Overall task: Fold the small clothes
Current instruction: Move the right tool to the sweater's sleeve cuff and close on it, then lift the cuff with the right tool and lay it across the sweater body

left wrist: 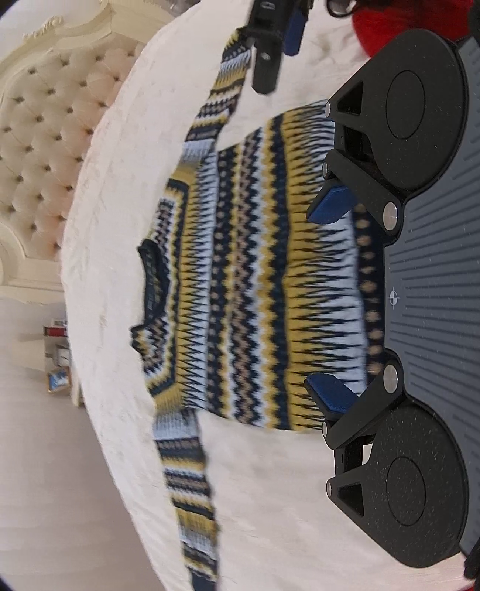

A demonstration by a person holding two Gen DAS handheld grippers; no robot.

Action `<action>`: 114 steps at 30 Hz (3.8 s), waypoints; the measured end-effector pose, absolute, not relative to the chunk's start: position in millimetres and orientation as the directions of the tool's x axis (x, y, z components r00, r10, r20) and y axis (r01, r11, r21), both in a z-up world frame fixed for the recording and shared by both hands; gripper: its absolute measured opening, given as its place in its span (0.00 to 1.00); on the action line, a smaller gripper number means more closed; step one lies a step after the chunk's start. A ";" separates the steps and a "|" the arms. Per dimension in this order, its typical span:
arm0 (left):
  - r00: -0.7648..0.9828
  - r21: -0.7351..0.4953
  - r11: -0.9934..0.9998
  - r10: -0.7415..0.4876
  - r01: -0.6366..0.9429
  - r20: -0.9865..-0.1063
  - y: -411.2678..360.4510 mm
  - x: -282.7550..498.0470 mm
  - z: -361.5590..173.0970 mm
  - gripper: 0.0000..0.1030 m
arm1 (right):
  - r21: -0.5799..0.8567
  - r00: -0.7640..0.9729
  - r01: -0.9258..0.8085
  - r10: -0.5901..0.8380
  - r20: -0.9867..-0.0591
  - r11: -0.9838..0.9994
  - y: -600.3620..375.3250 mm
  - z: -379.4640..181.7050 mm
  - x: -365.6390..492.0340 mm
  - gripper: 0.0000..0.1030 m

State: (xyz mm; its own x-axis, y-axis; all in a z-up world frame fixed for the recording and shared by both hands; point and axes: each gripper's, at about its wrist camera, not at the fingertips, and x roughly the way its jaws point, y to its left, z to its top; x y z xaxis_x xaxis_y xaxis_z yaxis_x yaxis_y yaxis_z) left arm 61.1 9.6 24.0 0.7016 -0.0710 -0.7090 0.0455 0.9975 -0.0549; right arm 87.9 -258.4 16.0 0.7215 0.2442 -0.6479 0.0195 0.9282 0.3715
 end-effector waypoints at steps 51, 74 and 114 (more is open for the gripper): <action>0.584 0.071 0.985 -0.036 0.159 -0.811 -49.3 214.5 -102.0 1.00 | 0.435 0.749 0.511 -0.136 -0.648 0.742 -519.0 -28.2 259.2 0.16; 0.656 -0.077 0.997 -0.074 0.024 -0.751 59.1 200.5 -34.2 0.86 | 0.227 0.775 -0.321 0.393 -0.496 0.920 -166.0 48.8 334.7 0.11; 0.711 0.250 0.963 0.106 0.102 -0.696 17.2 298.9 -59.0 0.85 | 0.376 0.839 -0.070 0.259 -0.480 0.924 -226.4 -74.3 294.5 0.67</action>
